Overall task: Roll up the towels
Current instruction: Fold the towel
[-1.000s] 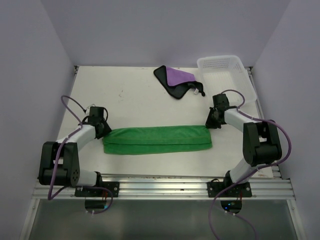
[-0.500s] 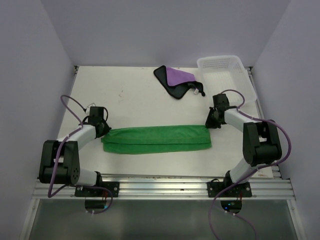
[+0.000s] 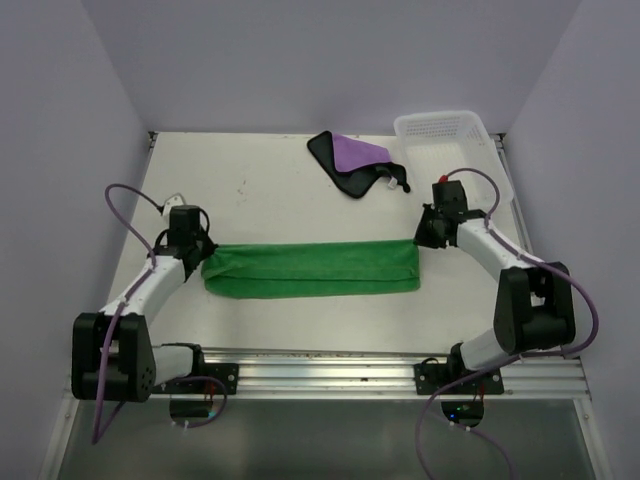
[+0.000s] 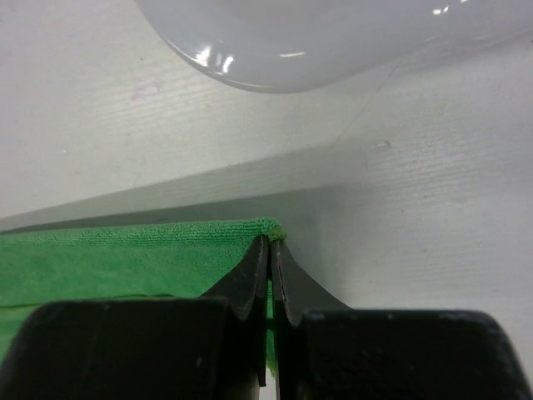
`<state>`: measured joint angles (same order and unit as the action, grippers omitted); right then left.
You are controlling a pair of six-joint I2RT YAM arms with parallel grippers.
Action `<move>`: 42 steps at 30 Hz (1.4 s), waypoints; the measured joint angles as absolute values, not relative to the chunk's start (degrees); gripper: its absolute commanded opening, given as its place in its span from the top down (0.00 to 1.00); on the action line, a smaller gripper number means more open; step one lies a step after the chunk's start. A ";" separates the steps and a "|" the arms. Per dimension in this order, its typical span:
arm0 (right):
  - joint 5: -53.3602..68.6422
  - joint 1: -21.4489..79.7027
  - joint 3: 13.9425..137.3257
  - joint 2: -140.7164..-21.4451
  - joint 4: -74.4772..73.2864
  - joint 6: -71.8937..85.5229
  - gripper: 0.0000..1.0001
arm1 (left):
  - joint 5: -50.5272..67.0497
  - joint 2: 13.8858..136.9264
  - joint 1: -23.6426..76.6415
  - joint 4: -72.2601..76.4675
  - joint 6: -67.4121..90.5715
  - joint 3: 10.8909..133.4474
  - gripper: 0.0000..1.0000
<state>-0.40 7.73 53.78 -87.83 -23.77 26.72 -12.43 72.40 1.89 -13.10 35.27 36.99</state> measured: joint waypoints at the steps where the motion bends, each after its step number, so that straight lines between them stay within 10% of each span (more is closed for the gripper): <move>1: -0.40 7.75 54.04 -86.74 -23.81 26.72 1.00 | -12.43 71.20 1.89 -13.10 35.27 37.23 1.00; 42: 5.30 8.45 51.88 -54.17 -36.53 24.88 1.00 | -15.33 34.00 1.87 -24.34 38.63 32.64 1.00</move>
<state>5.30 8.45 51.88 -54.17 -36.53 24.88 -15.33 34.00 1.87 -24.34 38.63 32.64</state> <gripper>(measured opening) 0.014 0.016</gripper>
